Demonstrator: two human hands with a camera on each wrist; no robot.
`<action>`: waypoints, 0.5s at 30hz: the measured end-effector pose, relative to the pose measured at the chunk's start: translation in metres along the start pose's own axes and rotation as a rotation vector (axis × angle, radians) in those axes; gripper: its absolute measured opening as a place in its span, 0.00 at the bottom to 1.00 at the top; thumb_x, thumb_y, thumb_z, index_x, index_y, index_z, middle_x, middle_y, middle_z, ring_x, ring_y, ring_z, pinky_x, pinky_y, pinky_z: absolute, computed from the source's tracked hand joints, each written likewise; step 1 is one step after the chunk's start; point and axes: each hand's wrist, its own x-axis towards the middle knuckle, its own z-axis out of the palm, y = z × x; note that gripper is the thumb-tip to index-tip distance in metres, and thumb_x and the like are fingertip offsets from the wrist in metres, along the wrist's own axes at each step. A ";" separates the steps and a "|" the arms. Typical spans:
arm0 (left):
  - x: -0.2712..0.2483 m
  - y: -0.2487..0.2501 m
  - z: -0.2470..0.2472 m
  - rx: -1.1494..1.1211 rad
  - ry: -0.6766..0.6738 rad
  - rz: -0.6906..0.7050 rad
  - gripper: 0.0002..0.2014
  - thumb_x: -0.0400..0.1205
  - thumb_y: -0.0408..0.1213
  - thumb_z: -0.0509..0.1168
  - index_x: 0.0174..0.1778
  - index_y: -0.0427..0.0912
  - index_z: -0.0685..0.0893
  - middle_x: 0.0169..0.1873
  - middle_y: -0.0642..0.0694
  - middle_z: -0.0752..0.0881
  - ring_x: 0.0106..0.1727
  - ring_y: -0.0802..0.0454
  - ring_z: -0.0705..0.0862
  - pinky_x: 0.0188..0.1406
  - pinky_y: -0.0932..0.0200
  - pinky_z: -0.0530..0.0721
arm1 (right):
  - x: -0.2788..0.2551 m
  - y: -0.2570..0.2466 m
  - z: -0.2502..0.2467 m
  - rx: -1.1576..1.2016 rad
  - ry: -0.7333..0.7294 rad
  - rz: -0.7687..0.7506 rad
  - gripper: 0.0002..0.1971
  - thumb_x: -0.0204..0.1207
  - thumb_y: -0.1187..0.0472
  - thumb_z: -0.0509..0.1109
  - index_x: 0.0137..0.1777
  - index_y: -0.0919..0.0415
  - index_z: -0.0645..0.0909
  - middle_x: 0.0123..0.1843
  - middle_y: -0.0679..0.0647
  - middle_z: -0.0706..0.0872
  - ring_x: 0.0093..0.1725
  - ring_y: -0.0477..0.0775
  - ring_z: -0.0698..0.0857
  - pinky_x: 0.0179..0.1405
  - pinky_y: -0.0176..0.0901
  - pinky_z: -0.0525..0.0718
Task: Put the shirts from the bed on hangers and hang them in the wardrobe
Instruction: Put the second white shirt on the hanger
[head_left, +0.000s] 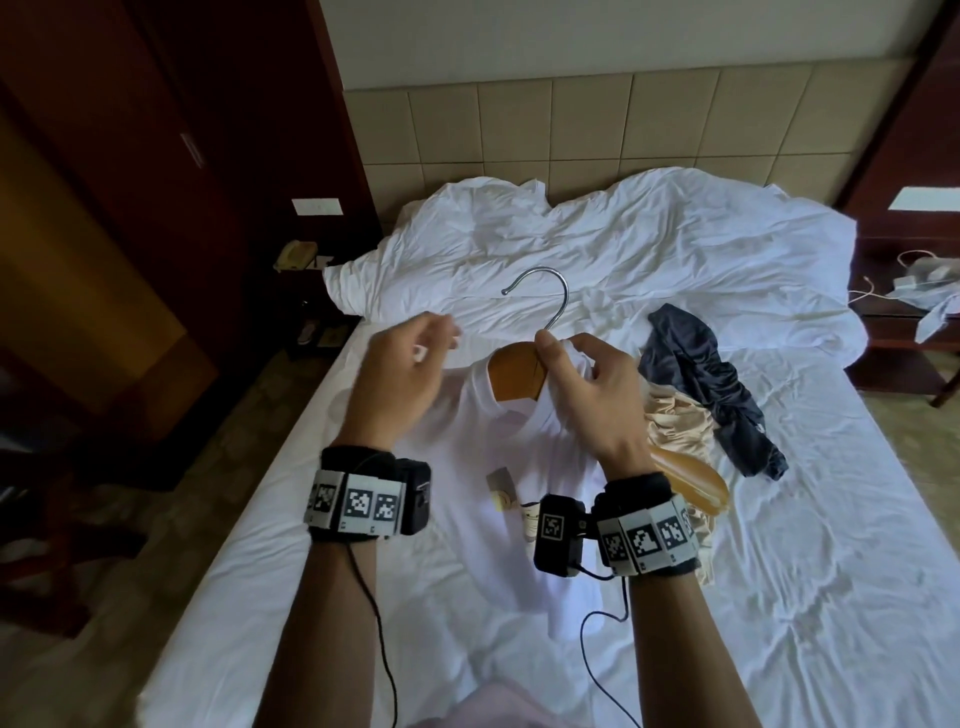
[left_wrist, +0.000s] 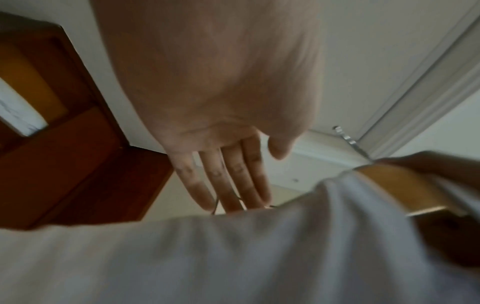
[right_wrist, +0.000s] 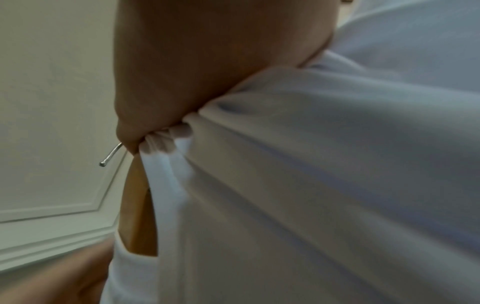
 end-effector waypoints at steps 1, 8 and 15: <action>0.000 0.011 0.006 -0.043 -0.058 0.042 0.18 0.93 0.51 0.57 0.55 0.47 0.90 0.46 0.56 0.92 0.51 0.63 0.89 0.54 0.56 0.86 | 0.000 -0.002 0.001 0.022 -0.010 -0.014 0.29 0.83 0.34 0.72 0.35 0.60 0.80 0.29 0.56 0.83 0.30 0.50 0.80 0.38 0.50 0.80; -0.004 0.047 0.050 0.036 -0.032 0.088 0.32 0.93 0.59 0.48 0.24 0.46 0.71 0.19 0.51 0.77 0.25 0.52 0.79 0.30 0.53 0.72 | -0.001 -0.007 -0.001 0.045 0.006 -0.079 0.32 0.92 0.40 0.61 0.32 0.63 0.65 0.27 0.50 0.68 0.29 0.47 0.67 0.28 0.48 0.66; -0.002 0.034 0.039 -0.076 0.278 -0.071 0.30 0.93 0.54 0.45 0.24 0.48 0.69 0.25 0.41 0.84 0.35 0.37 0.87 0.35 0.48 0.77 | 0.003 0.005 -0.015 -0.319 -0.098 -0.205 0.30 0.93 0.37 0.53 0.31 0.54 0.68 0.26 0.48 0.78 0.29 0.50 0.78 0.30 0.50 0.72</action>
